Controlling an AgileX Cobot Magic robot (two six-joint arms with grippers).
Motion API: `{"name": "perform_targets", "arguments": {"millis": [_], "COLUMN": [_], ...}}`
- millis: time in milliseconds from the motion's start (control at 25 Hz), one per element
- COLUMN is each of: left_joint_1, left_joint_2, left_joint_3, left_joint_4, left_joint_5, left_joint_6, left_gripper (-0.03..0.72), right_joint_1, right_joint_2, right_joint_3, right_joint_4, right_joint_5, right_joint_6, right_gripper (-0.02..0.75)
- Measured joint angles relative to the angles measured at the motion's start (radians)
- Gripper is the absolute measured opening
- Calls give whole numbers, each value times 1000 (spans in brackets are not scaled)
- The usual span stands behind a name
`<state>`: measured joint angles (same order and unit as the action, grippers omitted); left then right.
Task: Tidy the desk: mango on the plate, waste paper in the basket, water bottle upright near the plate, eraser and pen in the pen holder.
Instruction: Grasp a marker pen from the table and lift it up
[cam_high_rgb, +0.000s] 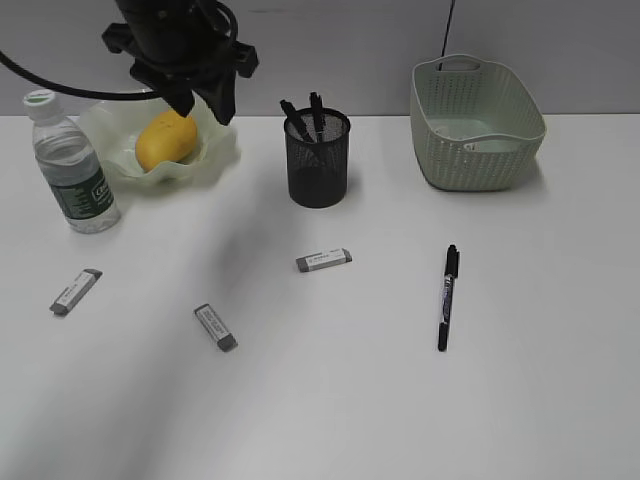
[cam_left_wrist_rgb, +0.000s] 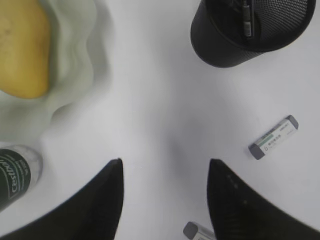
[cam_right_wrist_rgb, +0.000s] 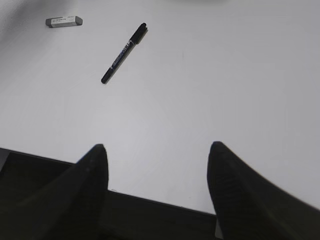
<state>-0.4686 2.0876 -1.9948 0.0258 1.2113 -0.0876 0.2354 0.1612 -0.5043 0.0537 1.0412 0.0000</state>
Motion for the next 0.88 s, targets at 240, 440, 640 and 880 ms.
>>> {"name": "perform_targets", "arguments": {"millis": [240, 440, 640, 880], "left_joint_1": [30, 49, 131, 262], "left_joint_2": [-111, -282, -471, -741], "left_joint_3": [145, 367, 630, 935], "left_joint_4": [-36, -44, -46, -70], "left_joint_5": [1, -83, -188, -304], "left_joint_6": [43, 48, 56, 88], "left_gripper": [412, 412, 412, 412], "right_joint_1": [0, 0, 0, 0], "right_joint_2": [0, 0, 0, 0], "right_joint_3": [0, 0, 0, 0], "right_joint_4": [0, 0, 0, 0], "right_joint_5": [0, 0, 0, 0], "right_joint_6": [0, 0, 0, 0], "right_gripper": [498, 498, 498, 498]}}
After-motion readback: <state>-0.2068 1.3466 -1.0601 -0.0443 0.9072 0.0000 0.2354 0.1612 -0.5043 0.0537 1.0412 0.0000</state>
